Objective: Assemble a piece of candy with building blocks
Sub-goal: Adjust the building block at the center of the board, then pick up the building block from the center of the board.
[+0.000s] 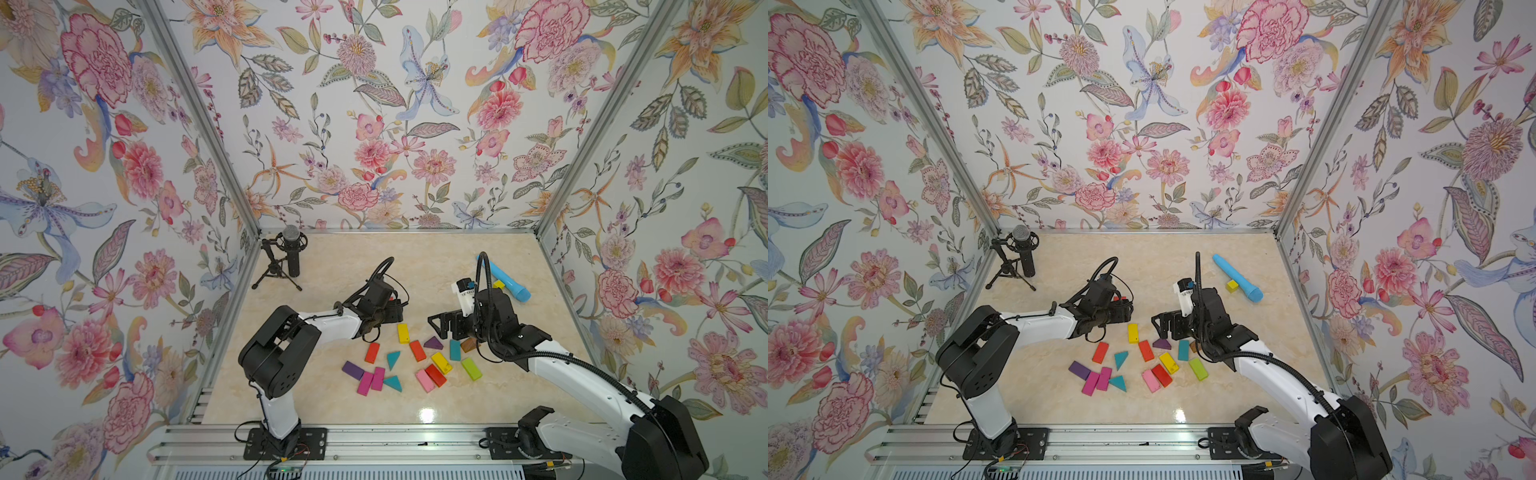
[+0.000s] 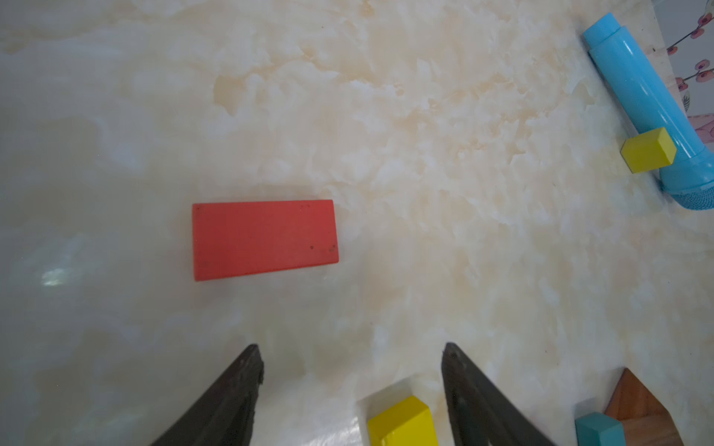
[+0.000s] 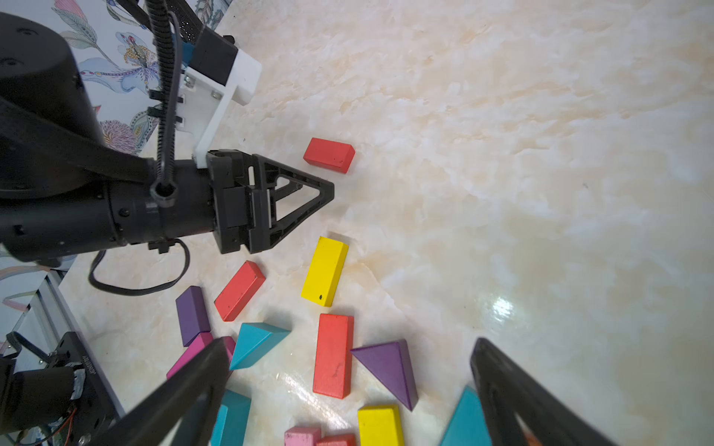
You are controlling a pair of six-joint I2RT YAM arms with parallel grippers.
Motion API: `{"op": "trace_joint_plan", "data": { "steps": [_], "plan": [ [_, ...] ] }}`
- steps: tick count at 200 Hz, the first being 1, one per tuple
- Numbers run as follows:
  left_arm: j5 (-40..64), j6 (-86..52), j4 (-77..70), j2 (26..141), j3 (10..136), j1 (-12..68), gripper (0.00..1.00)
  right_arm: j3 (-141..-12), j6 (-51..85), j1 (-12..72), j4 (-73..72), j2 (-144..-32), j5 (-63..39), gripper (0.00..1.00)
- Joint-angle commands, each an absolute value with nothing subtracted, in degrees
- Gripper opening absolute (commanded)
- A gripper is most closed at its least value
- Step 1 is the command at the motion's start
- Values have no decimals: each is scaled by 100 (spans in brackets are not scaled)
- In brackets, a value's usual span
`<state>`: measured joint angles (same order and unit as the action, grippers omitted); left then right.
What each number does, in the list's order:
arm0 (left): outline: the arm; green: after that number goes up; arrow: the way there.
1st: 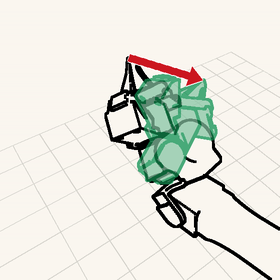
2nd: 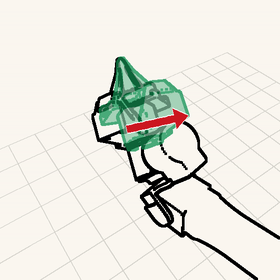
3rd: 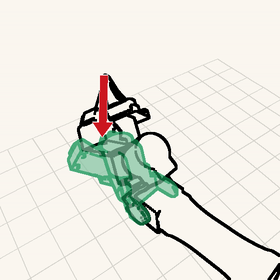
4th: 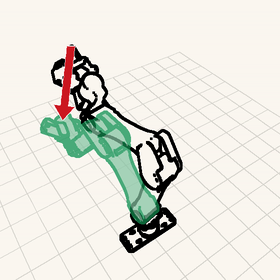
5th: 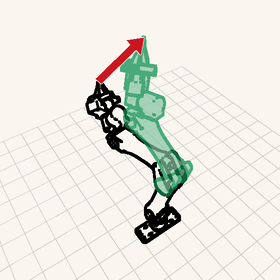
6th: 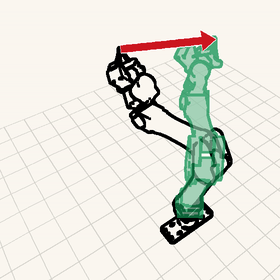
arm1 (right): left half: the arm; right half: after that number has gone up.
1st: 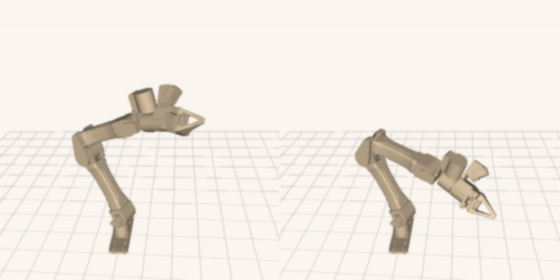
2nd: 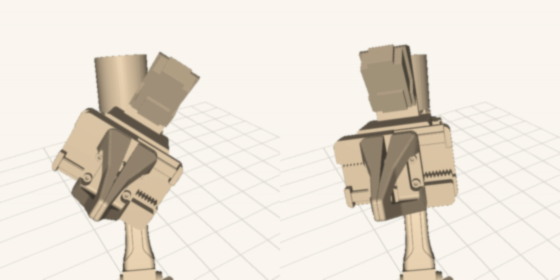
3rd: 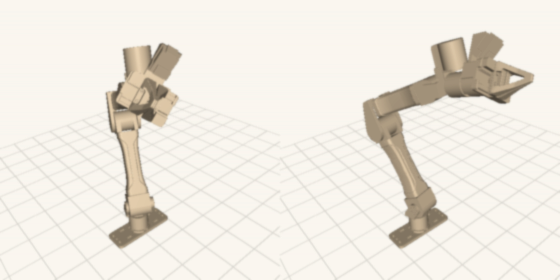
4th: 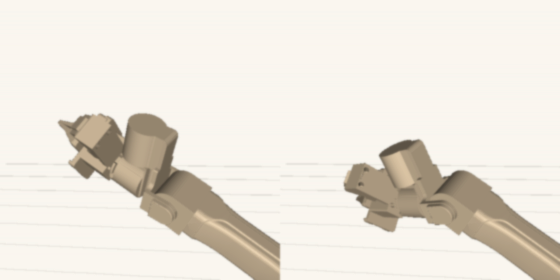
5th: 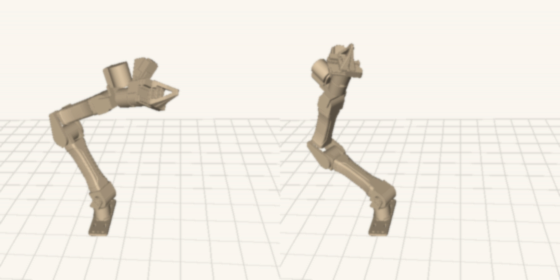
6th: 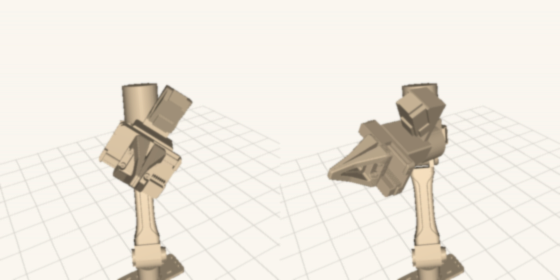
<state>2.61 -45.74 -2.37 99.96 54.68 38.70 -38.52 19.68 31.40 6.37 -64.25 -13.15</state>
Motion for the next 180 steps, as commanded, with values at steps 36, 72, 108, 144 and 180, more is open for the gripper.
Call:
{"op": "trace_joint_plan", "data": {
  "steps": [36, 72, 108, 144, 180],
  "plan": [
    [-426, -3597, 1608, 8680, 4697, 4111, 72, -3871, 1757, 3434, 849, -6558, -1547, 100],
    [-480, -3569, 1820, 8757, 4526, 4508, 69, -3929, 1767, 3612, 921, -6622, -1394, 100],
    [-622, -3533, 1907, 8869, 4336, 4620, 58, -3955, 1758, 3612, 926, -6669, -1338, 100],
    [-628, -3509, 1865, 9018, 4302, 4720, 49, -3958, 1716, 3604, 924, -6707, -1311, 100],
    [-684, -3705, 1593, 9367, 4377, 4658, 30, -3972, 1705, 3560, 926, -6689, -1300, 100]
  ]
}}
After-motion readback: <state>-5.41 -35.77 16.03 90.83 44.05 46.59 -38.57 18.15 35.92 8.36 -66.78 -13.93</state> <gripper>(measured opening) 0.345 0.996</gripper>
